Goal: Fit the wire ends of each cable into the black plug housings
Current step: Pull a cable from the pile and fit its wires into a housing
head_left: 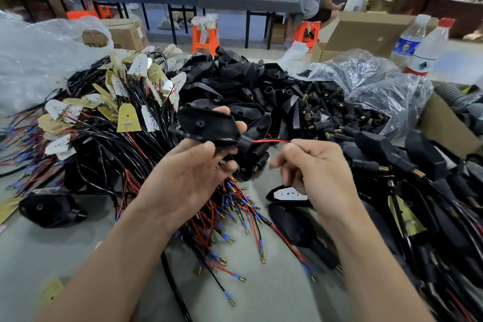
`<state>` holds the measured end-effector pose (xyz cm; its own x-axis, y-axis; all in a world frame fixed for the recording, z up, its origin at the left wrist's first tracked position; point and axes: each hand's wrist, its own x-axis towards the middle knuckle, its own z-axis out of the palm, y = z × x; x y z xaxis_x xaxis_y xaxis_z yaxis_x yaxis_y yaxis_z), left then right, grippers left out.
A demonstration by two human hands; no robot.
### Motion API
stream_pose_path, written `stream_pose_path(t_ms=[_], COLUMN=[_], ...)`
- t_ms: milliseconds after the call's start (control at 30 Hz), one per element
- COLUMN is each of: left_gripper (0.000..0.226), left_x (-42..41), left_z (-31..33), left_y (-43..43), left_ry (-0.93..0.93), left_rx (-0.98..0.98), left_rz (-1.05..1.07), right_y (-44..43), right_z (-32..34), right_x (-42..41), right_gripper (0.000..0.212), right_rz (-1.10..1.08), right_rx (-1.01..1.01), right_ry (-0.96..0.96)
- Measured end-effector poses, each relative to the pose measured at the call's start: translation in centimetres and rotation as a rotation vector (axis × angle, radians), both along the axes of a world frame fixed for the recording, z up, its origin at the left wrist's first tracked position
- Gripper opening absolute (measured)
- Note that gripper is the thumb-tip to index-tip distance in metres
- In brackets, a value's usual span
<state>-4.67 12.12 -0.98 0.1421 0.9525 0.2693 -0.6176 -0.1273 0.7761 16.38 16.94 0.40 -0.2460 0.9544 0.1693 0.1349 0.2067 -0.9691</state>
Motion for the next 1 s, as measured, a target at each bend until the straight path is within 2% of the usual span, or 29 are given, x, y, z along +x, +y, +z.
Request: stream_pose_path(t_ms=[100,233,333,400,500,567,600,667,700,800,867,933,967,1000], left_gripper=[0.052,0.05,0.031,0.029,0.022,0.022,0.023,0.02,0.017,0.005,0.008,0.005,0.005,0.013], left_x=[-0.3,-0.4,-0.4,-1.0,-1.6,-1.3,-1.0,-0.5,-0.3,0.4,0.8,0.7,0.6,0.5], left_z=[0.0,0.2,0.7,1.2,1.3,1.0,0.9,0.7,0.6,0.5,0.3,0.1,0.1,0.1], left_y=[-0.1,-0.2,-0.1,0.1,0.2,0.3,0.3,0.3,0.3,0.3,0.4,0.5,0.5,0.5], left_ry=[0.121,0.228,0.031,-0.14,-0.226,-0.177,-0.128,0.011,0.072,0.17,0.187,0.172,0.165,0.168], left_rx=[0.095,-0.006,-0.103,-0.157,-0.194,-0.212,-0.217,-0.201,-0.186,-0.174,-0.173,-0.178,-0.184,-0.19], left_rz=[-0.032,0.19,0.335,0.432,0.514,0.518,0.516,0.503,0.497,0.473,0.448,0.404,0.388,0.387], right_y=[0.0,0.1,0.4,0.3,-0.2,-0.2,-0.5,-1.1,-1.4,-2.5,-2.9,-3.2,-3.2,-3.0], right_z=[-0.3,-0.4,-0.3,-0.2,0.2,0.4,0.5,0.7,0.9,0.7,0.0,-0.8,-1.1,-1.4], right_x=[0.2,0.4,0.6,0.6,0.5,0.3,0.2,-0.2,-0.5,-2.2,-3.4,-4.5,-4.8,-4.9], right_gripper=[0.03,0.03,0.031,0.032,0.03,0.02,0.021,0.057,0.067,0.059,0.053,0.051,0.046,0.036], right_rz=[-0.145,-0.366,-0.565,-0.728,-0.927,-0.917,-0.895,-0.851,-0.835,-0.671,-0.44,-0.225,-0.177,-0.163], right_rx=[0.031,0.074,0.098,0.12,0.173,0.214,0.248,0.375,0.47,0.697,0.664,0.488,0.402,0.334], right_ry=[-0.135,-0.294,-0.36,-0.365,-0.195,-0.15,-0.198,-0.419,-0.522,-0.645,-0.63,-0.563,-0.532,-0.497])
